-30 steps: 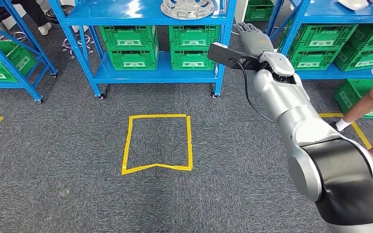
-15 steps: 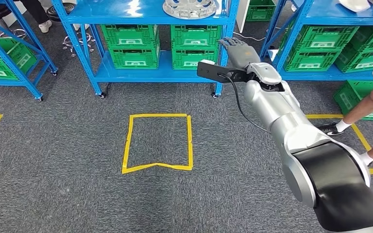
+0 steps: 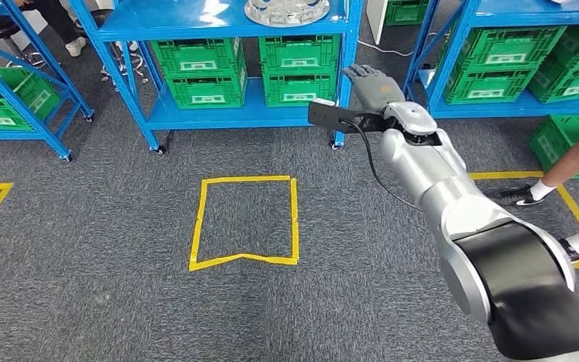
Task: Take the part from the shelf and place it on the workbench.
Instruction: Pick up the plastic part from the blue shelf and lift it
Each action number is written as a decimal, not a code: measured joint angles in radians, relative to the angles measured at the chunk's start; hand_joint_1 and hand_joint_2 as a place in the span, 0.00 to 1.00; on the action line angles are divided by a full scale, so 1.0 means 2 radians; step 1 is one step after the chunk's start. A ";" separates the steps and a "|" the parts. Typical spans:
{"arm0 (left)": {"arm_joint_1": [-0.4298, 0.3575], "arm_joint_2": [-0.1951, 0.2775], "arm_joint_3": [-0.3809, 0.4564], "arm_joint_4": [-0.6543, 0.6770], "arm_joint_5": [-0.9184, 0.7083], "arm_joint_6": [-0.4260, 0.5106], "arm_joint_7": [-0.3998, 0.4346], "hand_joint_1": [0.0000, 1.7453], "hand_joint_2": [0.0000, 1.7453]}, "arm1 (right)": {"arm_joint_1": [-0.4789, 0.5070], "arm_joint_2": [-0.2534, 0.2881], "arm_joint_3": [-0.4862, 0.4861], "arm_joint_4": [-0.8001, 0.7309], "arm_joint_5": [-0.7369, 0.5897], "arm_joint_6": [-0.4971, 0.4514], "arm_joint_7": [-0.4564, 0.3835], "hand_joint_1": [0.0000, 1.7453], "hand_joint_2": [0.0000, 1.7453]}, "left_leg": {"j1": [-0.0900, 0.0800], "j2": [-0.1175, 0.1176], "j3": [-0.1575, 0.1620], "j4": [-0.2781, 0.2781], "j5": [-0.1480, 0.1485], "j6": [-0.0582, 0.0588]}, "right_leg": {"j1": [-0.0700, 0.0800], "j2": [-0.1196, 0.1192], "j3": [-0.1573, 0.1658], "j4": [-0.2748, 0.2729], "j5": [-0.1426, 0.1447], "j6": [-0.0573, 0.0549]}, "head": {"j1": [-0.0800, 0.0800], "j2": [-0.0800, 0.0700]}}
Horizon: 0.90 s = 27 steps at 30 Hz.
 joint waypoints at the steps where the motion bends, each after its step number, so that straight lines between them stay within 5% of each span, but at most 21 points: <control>1: 0.000 0.000 0.000 0.000 0.000 0.000 0.000 0.00 0.00 | 0.001 0.000 0.001 0.000 0.000 0.000 0.000 0.00 0.00 | 0.001 0.001 -0.020 0.035 -0.013 -0.004 | 0.000 0.000 0.001 -0.001 0.000 -0.005 | -0.001 0.000; 2: 0.001 0.000 0.000 0.000 0.000 0.000 0.000 0.00 0.00 | 0.002 0.000 0.001 0.000 0.000 0.000 0.000 0.00 0.00 | 0.001 0.001 -0.036 0.063 -0.018 -0.005 | 0.000 0.000 0.001 -0.001 -0.001 -0.006 | -0.001 0.000; 3: 0.001 0.000 0.000 0.000 0.000 0.000 0.000 0.00 0.00 | 0.002 0.000 0.001 0.000 0.000 0.000 0.000 0.00 0.00 | 0.001 0.002 -0.038 0.059 -0.008 -0.004 | 0.000 0.000 0.001 0.000 -0.001 -0.006 | -0.001 0.000; 5: 0.001 0.000 0.000 0.000 0.000 0.000 0.000 0.00 0.00 | 0.002 0.000 0.001 0.000 0.000 0.000 0.000 0.00 0.00 | 0.001 0.002 -0.016 0.003 0.028 -0.001 | 0.000 0.000 0.003 0.000 -0.002 -0.005 | -0.001 0.000; 7: 0.000 0.000 0.000 0.000 0.000 0.000 0.000 0.00 0.00 | 0.001 0.000 0.001 0.000 0.000 0.000 0.000 0.00 0.00 | -0.001 0.004 0.009 -0.052 0.047 0.003 | 0.002 0.000 0.004 -0.001 -0.003 0.000 | -0.001 0.000; 12: 0.000 0.000 0.000 0.000 0.000 0.000 0.000 0.00 0.00 | 0.000 0.000 0.002 0.000 0.000 0.000 0.000 0.00 0.00 | -0.002 0.002 0.018 -0.071 0.049 0.019 | 0.003 0.000 0.000 0.004 -0.007 0.013 | 0.000 0.000; 16: 0.000 0.000 0.000 0.000 0.000 0.000 0.000 0.00 0.00 | 0.002 0.000 0.002 0.001 0.000 0.000 0.000 0.00 0.00 | -0.002 0.002 0.019 -0.073 0.051 0.028 | 0.004 0.000 -0.052 0.114 -0.059 0.018 | 0.000 0.000; 18: 0.001 0.000 0.000 0.000 0.000 0.000 0.000 0.00 0.00 | 0.005 0.000 0.002 0.001 0.000 0.000 0.000 0.00 0.00 | -0.003 0.001 0.019 -0.072 0.050 0.029 | 0.004 0.000 -0.064 0.134 -0.057 0.017 | 0.000 0.000; 22: 0.000 -0.001 0.000 0.000 0.000 0.000 0.000 0.00 0.00 | 0.003 0.000 0.003 0.001 0.000 0.000 -0.001 0.00 0.00 | -0.004 0.000 0.019 -0.068 0.045 0.024 | 0.006 0.000 -0.007 0.017 -0.005 0.010 | 0.000 0.000; 27: 0.002 0.001 0.000 -0.001 -0.004 -0.001 -0.007 0.00 0.00 | 0.012 -0.008 0.006 -0.002 -0.001 -0.010 -0.016 0.00 0.00 | -0.003 0.001 0.020 -0.062 0.036 0.009 | 0.007 0.000 0.013 -0.008 -0.011 -0.003 | -0.001 0.000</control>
